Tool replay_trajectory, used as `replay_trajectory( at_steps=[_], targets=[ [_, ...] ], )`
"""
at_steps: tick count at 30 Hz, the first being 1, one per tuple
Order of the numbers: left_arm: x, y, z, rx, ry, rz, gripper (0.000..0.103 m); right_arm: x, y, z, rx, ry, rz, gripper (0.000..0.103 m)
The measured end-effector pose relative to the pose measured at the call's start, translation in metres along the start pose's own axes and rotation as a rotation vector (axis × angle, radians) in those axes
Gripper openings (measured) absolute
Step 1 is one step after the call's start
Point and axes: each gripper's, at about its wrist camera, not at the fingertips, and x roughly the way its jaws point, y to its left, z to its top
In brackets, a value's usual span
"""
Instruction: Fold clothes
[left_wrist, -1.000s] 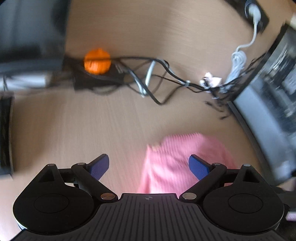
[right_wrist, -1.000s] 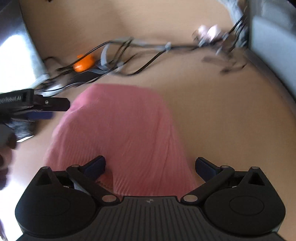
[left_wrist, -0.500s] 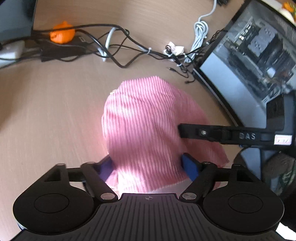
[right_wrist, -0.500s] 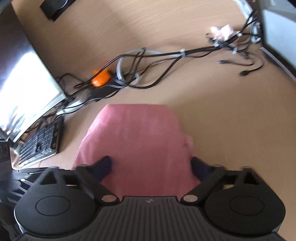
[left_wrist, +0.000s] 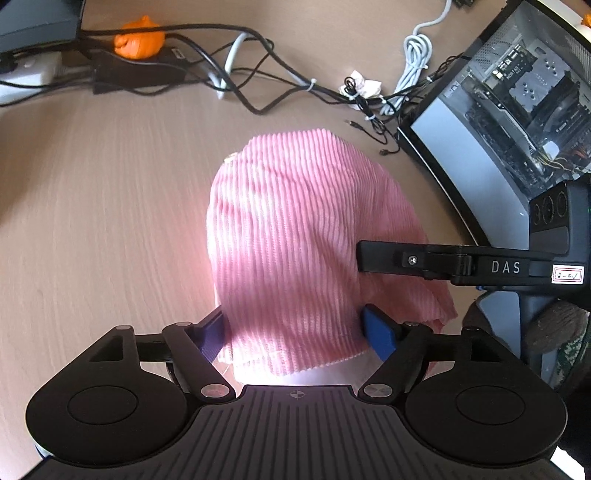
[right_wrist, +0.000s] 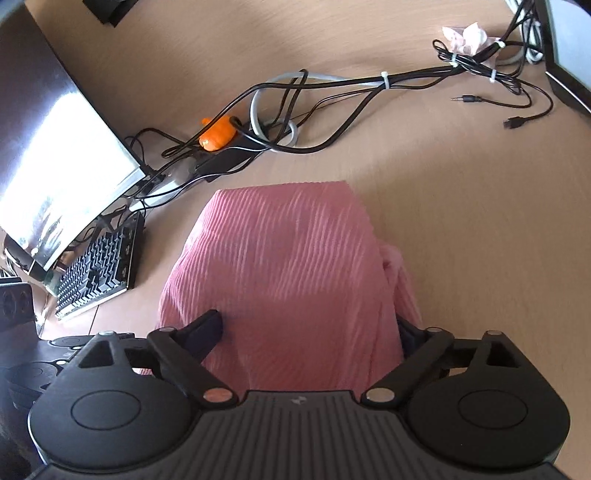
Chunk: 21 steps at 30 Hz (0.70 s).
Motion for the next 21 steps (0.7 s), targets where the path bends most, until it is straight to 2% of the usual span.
replay_trajectory(
  at_steps=[1,3,9,11,14,17,18,20,21],
  targets=[
    [0.001,0.000,0.000,-0.004,0.003,-0.004,0.082,0.001,0.002,0.000,-0.004,0.003,0.001,0.090],
    [0.001,-0.001,0.001,-0.012,-0.002,-0.011,0.082,0.001,0.006,-0.001,-0.009,0.008,0.008,0.078],
    [0.002,-0.005,0.003,-0.036,-0.019,-0.032,0.079,-0.001,0.014,0.002,-0.006,0.008,0.037,0.069],
    [0.000,-0.009,0.014,-0.038,-0.046,-0.056,0.079,-0.003,0.021,0.008,-0.021,-0.010,0.050,0.069],
    [-0.001,-0.012,0.044,0.011,-0.138,-0.012,0.079,-0.004,0.037,0.036,-0.103,-0.092,0.065,0.069],
    [-0.001,-0.010,0.073,0.062,-0.231,0.040,0.080,0.001,0.039,0.071,-0.112,-0.194,0.051,0.071],
    [0.003,-0.005,0.079,0.070,-0.234,0.071,0.081,0.002,0.034,0.079,-0.103,-0.217,0.033,0.077],
    [0.008,0.005,0.082,0.056,-0.191,0.120,0.081,0.004,0.024,0.091,-0.090,-0.257,0.002,0.080],
    [0.003,0.009,0.079,0.049,-0.189,0.108,0.083,0.000,0.018,0.092,-0.091,-0.268,-0.003,0.084]
  ],
)
